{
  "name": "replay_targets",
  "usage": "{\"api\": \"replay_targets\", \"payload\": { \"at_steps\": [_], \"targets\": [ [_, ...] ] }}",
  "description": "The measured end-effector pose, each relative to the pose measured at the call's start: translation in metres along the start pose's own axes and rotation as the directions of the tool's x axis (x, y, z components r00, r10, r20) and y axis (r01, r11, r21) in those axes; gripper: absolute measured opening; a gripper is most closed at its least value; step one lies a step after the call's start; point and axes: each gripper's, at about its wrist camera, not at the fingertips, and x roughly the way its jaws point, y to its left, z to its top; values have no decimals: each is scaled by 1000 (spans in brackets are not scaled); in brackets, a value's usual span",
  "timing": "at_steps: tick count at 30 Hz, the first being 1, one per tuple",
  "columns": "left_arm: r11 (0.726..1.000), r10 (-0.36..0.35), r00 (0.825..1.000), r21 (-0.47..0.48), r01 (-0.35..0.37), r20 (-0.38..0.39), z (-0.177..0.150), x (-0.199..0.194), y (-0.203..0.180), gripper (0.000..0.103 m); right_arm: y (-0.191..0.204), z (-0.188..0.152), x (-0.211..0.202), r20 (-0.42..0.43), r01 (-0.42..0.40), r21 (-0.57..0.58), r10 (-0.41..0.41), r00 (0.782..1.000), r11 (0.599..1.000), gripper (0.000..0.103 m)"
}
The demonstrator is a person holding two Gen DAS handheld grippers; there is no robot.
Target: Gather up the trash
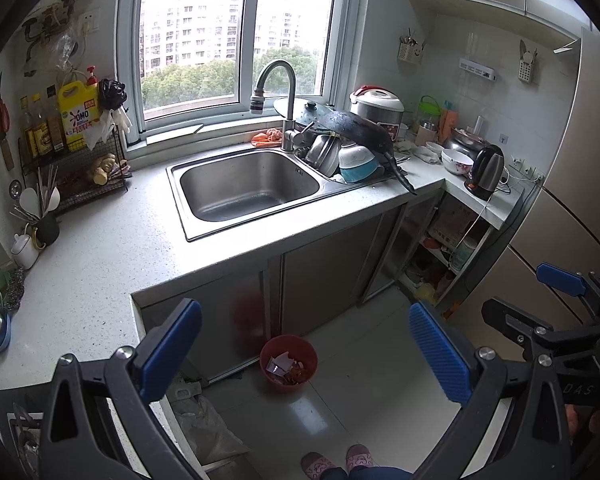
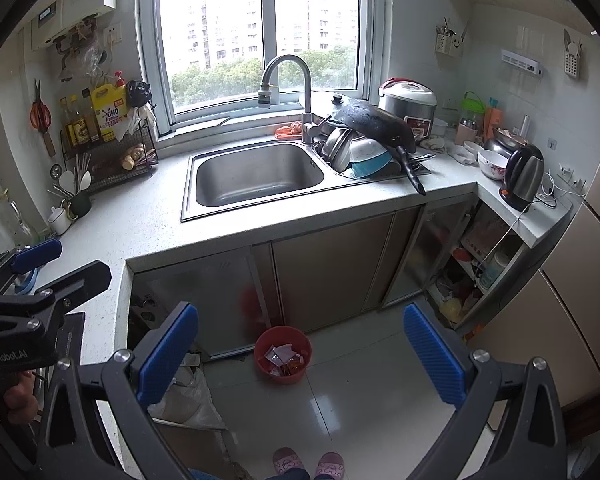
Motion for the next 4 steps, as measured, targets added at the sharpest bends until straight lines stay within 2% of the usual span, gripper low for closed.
{"api": "replay_targets", "payload": {
  "at_steps": [4],
  "targets": [
    [1000,-20,1000,12,20,-4,0,-1,-3,103,0,0,0,-1,0,1,0,1000,1000,103]
  ]
}}
